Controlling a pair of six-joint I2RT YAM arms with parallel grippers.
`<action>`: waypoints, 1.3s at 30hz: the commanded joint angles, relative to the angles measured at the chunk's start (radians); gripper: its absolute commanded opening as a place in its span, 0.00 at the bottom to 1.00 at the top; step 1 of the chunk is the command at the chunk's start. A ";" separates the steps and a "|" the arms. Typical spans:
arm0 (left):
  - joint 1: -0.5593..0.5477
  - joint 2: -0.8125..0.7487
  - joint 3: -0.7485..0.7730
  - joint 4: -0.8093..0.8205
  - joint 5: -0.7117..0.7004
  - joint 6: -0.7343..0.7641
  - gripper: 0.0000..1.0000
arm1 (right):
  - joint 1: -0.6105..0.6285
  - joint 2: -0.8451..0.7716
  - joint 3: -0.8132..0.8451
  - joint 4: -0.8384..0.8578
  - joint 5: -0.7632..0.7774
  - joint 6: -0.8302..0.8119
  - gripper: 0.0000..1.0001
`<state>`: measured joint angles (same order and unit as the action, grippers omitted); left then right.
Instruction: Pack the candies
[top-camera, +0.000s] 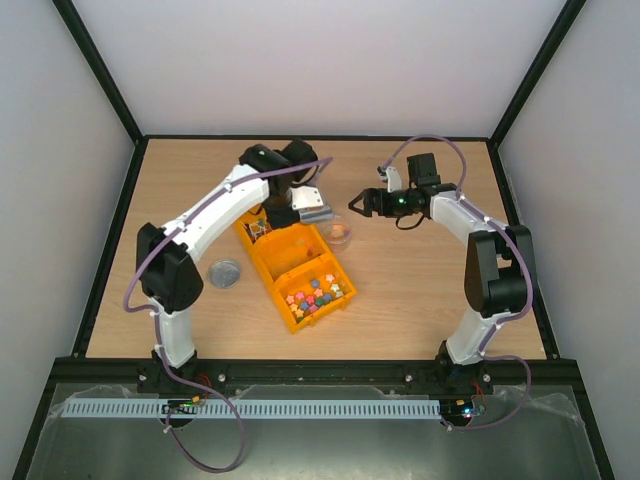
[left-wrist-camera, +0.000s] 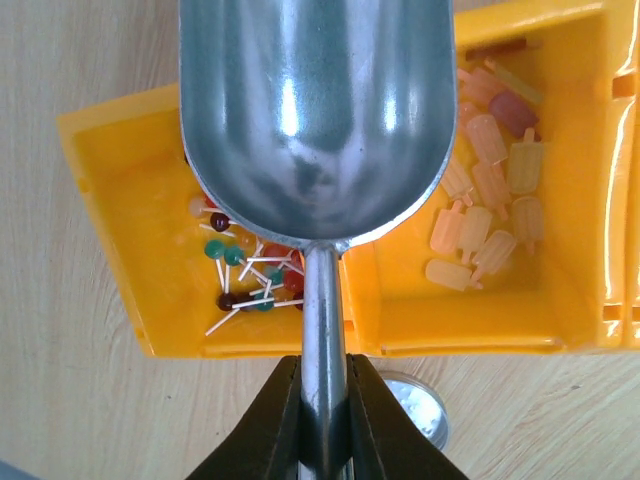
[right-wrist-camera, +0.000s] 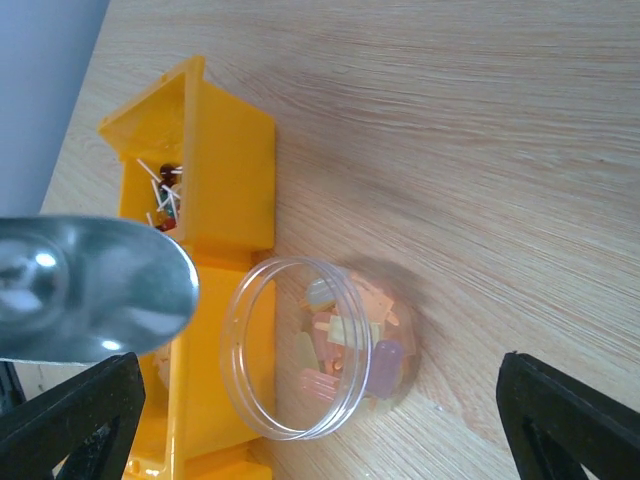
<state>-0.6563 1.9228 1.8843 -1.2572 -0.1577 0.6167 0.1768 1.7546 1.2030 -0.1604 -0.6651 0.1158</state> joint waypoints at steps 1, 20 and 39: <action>0.036 -0.109 -0.014 0.017 0.129 -0.070 0.02 | -0.002 -0.025 -0.012 -0.050 -0.073 -0.013 0.97; 0.357 -0.303 -0.288 -0.021 0.037 0.077 0.02 | 0.123 -0.031 0.011 -0.096 -0.047 -0.047 0.90; 0.389 -0.075 -0.255 -0.040 -0.074 0.221 0.02 | 0.203 -0.010 0.023 -0.097 -0.010 -0.046 0.86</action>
<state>-0.2775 1.8103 1.6009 -1.2713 -0.2070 0.7837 0.3630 1.7412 1.2167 -0.2184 -0.6868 0.0864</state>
